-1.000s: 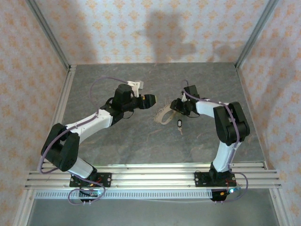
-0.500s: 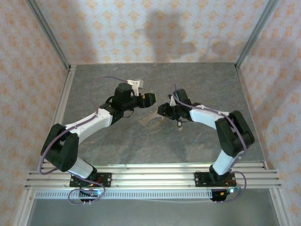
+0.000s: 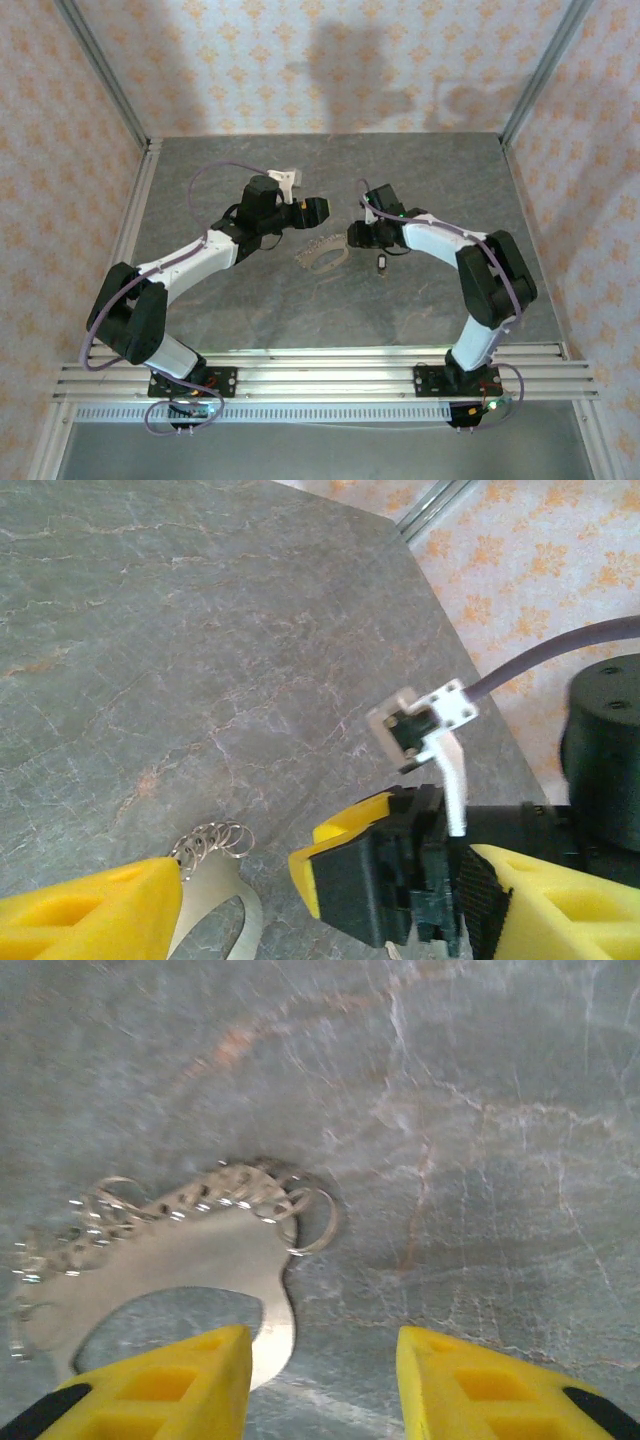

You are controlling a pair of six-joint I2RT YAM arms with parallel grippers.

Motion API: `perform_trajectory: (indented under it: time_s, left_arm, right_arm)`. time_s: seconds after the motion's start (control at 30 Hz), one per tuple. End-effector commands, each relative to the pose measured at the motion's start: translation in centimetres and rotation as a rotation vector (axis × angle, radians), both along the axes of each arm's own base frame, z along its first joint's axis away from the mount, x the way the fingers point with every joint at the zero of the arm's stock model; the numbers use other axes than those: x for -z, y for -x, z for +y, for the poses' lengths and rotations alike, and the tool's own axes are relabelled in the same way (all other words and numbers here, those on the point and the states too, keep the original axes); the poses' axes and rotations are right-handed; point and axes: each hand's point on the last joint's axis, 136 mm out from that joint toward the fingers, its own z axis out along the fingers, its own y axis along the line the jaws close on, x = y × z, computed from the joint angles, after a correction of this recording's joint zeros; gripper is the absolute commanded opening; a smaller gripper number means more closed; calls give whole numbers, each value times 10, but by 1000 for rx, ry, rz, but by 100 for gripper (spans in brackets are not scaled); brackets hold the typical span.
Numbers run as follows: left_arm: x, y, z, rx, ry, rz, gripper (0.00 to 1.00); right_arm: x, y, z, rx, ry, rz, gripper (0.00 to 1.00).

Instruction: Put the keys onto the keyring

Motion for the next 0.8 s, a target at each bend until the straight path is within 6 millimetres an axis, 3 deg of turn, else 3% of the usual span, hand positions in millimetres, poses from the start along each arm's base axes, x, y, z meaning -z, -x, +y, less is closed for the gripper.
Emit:
perform_trajectory:
  time_s: [0.0, 0.3, 0.5, 0.77]
  left_arm:
    - [-21, -2, 8, -23, 0, -33, 75]
    - [11, 20, 15, -113, 150, 160, 79]
    - [32, 28, 30, -264, 210, 342, 100]
    - [53, 36, 39, -428, 278, 533, 100]
  right_arm:
    - [-3, -9, 5, -28, 26, -18, 42]
    - [-10, -29, 14, 53, -18, -13, 42]
    - [-9, -6, 1, 115, -24, 26, 42]
    - [7, 23, 7, 146, -127, 93, 42]
